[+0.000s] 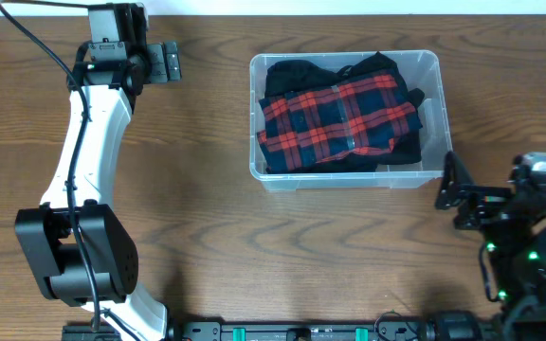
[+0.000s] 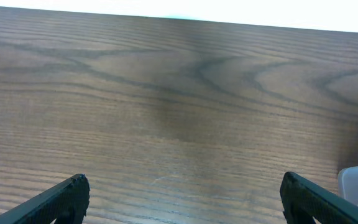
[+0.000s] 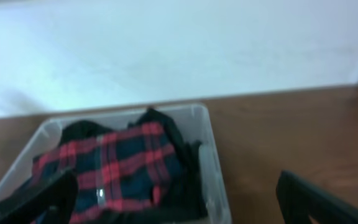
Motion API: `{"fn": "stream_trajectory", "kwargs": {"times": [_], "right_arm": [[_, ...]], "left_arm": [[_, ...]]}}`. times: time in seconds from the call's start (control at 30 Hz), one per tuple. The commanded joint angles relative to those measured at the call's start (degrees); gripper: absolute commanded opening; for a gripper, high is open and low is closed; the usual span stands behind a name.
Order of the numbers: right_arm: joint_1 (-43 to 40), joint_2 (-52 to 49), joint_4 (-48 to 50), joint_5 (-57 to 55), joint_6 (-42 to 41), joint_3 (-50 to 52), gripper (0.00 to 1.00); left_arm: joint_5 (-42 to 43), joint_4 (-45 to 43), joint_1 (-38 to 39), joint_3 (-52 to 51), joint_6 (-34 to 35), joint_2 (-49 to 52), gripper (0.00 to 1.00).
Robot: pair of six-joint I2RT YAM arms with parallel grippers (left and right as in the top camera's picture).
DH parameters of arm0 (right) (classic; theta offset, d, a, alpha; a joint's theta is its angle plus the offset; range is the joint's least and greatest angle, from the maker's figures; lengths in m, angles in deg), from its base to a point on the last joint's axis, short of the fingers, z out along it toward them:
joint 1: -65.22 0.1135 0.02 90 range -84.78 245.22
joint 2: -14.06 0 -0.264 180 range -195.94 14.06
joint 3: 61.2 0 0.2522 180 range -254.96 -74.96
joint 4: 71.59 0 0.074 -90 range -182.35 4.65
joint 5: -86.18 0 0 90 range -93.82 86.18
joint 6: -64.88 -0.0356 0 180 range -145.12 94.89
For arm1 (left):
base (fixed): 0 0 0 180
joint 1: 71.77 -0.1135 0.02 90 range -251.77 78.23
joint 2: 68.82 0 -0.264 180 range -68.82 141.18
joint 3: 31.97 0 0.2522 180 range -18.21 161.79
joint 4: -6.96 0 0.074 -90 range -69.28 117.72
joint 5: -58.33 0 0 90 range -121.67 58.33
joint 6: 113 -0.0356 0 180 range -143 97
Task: Pack container
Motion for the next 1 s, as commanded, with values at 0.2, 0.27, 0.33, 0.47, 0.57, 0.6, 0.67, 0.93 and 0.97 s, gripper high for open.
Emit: {"fn": "stream_trajectory", "kwargs": {"times": [0.2, 0.27, 0.33, 0.47, 0.57, 0.6, 0.67, 0.93, 0.97], "right_arm": [[0.52, 9.94, 22.58, 7.23, -2.27, 24.55, 0.99], [0.52, 11.98, 27.47, 7.21, -4.22, 29.03, 0.99], [0.52, 13.55, 31.91, 7.19, -5.44, 32.59, 0.99], [0.98, 15.74, 39.74, 7.17, -6.19, 38.45, 0.99], [1.79, 17.03, 42.01, 6.71, -6.19, 41.13, 0.99], [2.08, 17.51, 42.07, 6.27, -6.19, 41.7, 0.99], [2.75, 18.51, 42.07, 5.79, -6.16, 42.45, 0.99], [3.48, 22.21, 41.97, 4.44, -5.9, 42.82, 0.99], [3.48, 22.82, 41.94, 4.46, -5.49, 42.82, 0.99]], "left_arm": [[-0.28, 0.24, -0.15, -0.22, 0.48, -1.07, 0.98], [-0.28, 0.24, -0.15, -0.22, 0.48, -1.07, 0.98], [-0.28, 0.24, -0.15, -0.22, 0.48, -1.07, 0.98], [-0.28, 0.24, -0.15, -0.22, 0.48, -1.07, 0.98], [-0.28, 0.24, -0.15, -0.22, 0.5, -1.07, 0.98], [-0.28, 0.24, -0.15, -0.22, 0.48, -1.07, 0.98], [-0.28, 0.24, -0.15, -0.22, 0.48, -1.07, 0.98], [-0.28, 0.24, -0.15, -0.22, 0.48, -1.07, 0.98], [-0.28, 0.24, -0.15, -0.22, 0.48, -1.07, 0.98]]}}
